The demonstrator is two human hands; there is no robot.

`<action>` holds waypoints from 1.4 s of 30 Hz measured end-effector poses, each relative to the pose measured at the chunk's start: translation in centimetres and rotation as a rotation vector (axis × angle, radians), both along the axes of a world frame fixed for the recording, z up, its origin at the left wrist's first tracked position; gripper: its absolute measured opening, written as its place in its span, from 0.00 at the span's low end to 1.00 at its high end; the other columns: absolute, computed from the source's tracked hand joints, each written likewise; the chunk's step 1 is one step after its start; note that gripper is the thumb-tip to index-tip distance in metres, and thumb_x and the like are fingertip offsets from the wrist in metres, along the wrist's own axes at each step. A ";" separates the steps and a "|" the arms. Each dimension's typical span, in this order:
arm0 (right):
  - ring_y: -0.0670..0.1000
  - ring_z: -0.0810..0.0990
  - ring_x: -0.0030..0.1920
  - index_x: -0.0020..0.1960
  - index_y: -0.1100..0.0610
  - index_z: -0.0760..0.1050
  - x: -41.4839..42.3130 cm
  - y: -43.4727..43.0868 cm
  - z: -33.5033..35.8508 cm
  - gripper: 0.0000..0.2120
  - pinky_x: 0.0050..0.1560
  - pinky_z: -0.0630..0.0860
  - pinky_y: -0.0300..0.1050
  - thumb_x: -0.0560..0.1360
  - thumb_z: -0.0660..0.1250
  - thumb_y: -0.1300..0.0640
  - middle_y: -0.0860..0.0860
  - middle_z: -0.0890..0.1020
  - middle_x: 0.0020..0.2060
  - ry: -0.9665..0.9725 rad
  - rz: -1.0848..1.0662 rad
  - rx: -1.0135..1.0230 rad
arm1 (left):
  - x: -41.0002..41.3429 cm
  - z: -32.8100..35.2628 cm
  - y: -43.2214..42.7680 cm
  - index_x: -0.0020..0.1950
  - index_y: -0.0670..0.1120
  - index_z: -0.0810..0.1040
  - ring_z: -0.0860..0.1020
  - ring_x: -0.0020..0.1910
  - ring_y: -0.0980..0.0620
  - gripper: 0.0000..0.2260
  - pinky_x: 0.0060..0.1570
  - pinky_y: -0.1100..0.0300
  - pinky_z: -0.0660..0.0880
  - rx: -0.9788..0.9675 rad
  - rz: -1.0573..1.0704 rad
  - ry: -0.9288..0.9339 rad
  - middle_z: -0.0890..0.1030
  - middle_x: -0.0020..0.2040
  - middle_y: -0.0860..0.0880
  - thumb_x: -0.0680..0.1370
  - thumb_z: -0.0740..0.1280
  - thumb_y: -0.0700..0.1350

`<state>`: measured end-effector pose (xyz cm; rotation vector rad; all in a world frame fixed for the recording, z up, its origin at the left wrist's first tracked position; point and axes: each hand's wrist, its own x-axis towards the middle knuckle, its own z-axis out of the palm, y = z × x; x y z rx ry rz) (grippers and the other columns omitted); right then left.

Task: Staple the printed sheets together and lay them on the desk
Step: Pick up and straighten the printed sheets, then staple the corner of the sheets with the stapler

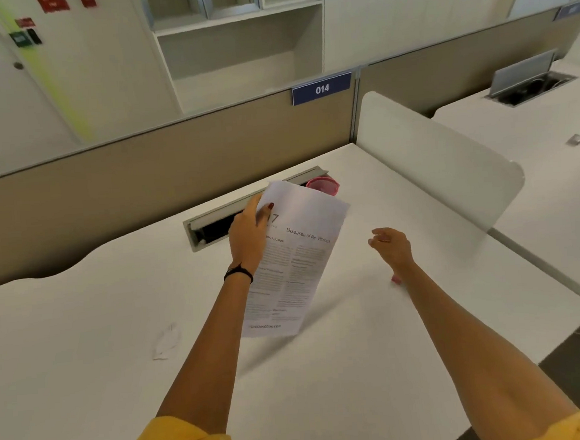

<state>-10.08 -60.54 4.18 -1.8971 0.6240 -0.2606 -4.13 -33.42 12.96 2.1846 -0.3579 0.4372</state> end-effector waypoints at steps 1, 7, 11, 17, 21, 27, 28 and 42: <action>0.54 0.77 0.52 0.59 0.62 0.75 -0.4 -1.0 -0.7 0.17 0.53 0.71 0.43 0.71 0.70 0.61 0.57 0.79 0.53 0.061 -0.023 -0.028 | 0.1 0.0 -0.8 0.56 0.44 0.73 0.74 0.30 0.53 0.11 0.27 0.65 0.67 0.012 -0.040 -0.003 0.77 0.37 0.50 0.80 0.57 0.50; 0.59 0.70 0.65 0.64 0.63 0.70 -2.6 -4.0 -4.2 0.26 0.61 0.71 0.53 0.70 0.71 0.54 0.59 0.72 0.63 0.460 -0.008 -0.312 | 0.3 -0.5 -4.4 0.60 0.46 0.70 0.75 0.30 0.59 0.12 0.26 0.72 0.71 -0.001 -0.166 -0.012 0.77 0.42 0.53 0.80 0.58 0.49; 0.60 0.74 0.55 0.50 0.64 0.74 -3.5 -3.6 -5.6 0.17 0.49 0.74 0.50 0.67 0.72 0.54 0.60 0.75 0.54 0.477 -0.052 -0.341 | 0.5 -0.9 -5.7 0.59 0.46 0.70 0.77 0.32 0.57 0.11 0.28 0.74 0.72 -0.040 -0.169 -0.025 0.78 0.43 0.51 0.81 0.56 0.49; 0.59 0.72 0.58 0.55 0.61 0.72 -3.7 -3.2 -6.2 0.16 0.56 0.70 0.50 0.72 0.68 0.54 0.59 0.74 0.56 0.500 -0.060 -0.431 | 0.7 -1.5 -6.0 0.57 0.46 0.74 0.80 0.35 0.51 0.13 0.31 0.66 0.75 -0.020 -0.188 -0.007 0.81 0.43 0.48 0.80 0.55 0.50; 0.61 0.74 0.57 0.57 0.62 0.73 -3.4 -3.3 -6.3 0.15 0.57 0.69 0.51 0.75 0.65 0.54 0.60 0.74 0.57 0.494 -0.056 -0.432 | 0.8 -1.4 -5.5 0.58 0.44 0.77 0.80 0.37 0.51 0.12 0.34 0.67 0.74 0.024 -0.215 0.018 0.83 0.45 0.46 0.80 0.58 0.46; 0.60 0.75 0.41 0.45 0.67 0.72 -2.0 -2.4 -4.9 0.11 0.37 0.67 0.43 0.76 0.64 0.57 0.63 0.76 0.48 0.232 -0.177 -0.205 | 0.6 -0.7 -4.4 0.56 0.48 0.75 0.78 0.32 0.49 0.09 0.31 0.62 0.72 0.132 -0.276 0.050 0.82 0.39 0.47 0.79 0.60 0.48; 0.59 0.76 0.39 0.43 0.66 0.72 -1.7 -1.9 -4.2 0.11 0.33 0.66 0.42 0.76 0.64 0.57 0.64 0.78 0.45 0.186 -0.185 -0.152 | 0.6 -0.6 -4.2 0.55 0.48 0.74 0.79 0.32 0.49 0.09 0.31 0.60 0.73 0.148 -0.273 0.048 0.82 0.39 0.47 0.79 0.60 0.49; 0.52 0.80 0.49 0.58 0.63 0.76 2.7 5.0 5.6 0.16 0.44 0.77 0.39 0.77 0.63 0.53 0.54 0.81 0.47 -0.077 0.449 0.368 | -0.3 0.6 -0.8 0.51 0.46 0.78 0.74 0.36 0.57 0.09 0.38 0.66 0.69 0.346 -0.212 0.024 0.83 0.43 0.46 0.78 0.63 0.50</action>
